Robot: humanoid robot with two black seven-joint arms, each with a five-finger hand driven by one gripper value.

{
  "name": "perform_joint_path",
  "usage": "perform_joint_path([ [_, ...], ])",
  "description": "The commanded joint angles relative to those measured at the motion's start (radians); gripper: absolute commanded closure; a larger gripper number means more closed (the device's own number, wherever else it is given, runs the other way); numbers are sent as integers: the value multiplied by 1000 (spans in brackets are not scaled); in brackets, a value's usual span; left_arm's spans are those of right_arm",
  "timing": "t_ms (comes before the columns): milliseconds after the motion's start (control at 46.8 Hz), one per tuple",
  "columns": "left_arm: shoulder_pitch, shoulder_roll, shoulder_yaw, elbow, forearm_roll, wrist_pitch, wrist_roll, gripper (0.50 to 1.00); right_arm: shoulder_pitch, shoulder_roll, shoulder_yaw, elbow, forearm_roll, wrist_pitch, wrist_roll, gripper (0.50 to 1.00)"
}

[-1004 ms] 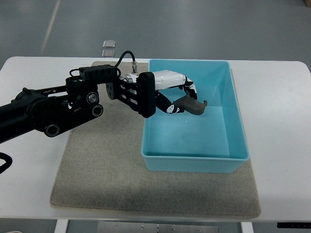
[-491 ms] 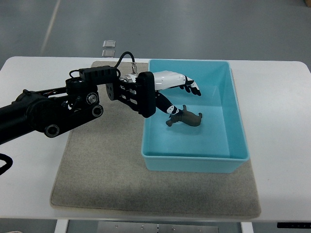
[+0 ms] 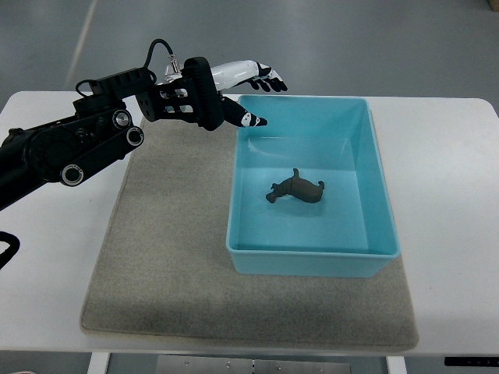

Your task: Place brown hippo in blue box with left hand

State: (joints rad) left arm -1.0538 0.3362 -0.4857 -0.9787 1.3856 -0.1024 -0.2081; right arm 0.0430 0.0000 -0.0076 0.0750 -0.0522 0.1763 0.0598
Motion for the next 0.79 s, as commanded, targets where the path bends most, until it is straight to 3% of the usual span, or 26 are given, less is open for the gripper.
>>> perform_joint_path([
  [0,0,10,-1,17,-43,1,-2,729,0,0,0,0,0,0,0,564],
  [384,5,21,1,129,-174,36,-5,703,0,0,0,0,0,0,0,564],
  [406,6,21,1,135,-190,44,-5,690,0,0,0,0,0,0,0,564],
  [427,8,23,1,141,-209,53,-5,637,0,0,0,0,0,0,0,564],
  [448,8,23,-1,147,-230,64,-5,537,0,0,0,0,0,0,0,564],
  [470,9,23,-1,153,-255,75,-5,500,0,0,0,0,0,0,0,564],
  [598,14,23,10,186,-394,115,-5,501,0,0,0,0,0,0,0,564],
  [769,18,23,10,238,-514,115,-4,501,0,0,0,0,0,0,0,564],
])
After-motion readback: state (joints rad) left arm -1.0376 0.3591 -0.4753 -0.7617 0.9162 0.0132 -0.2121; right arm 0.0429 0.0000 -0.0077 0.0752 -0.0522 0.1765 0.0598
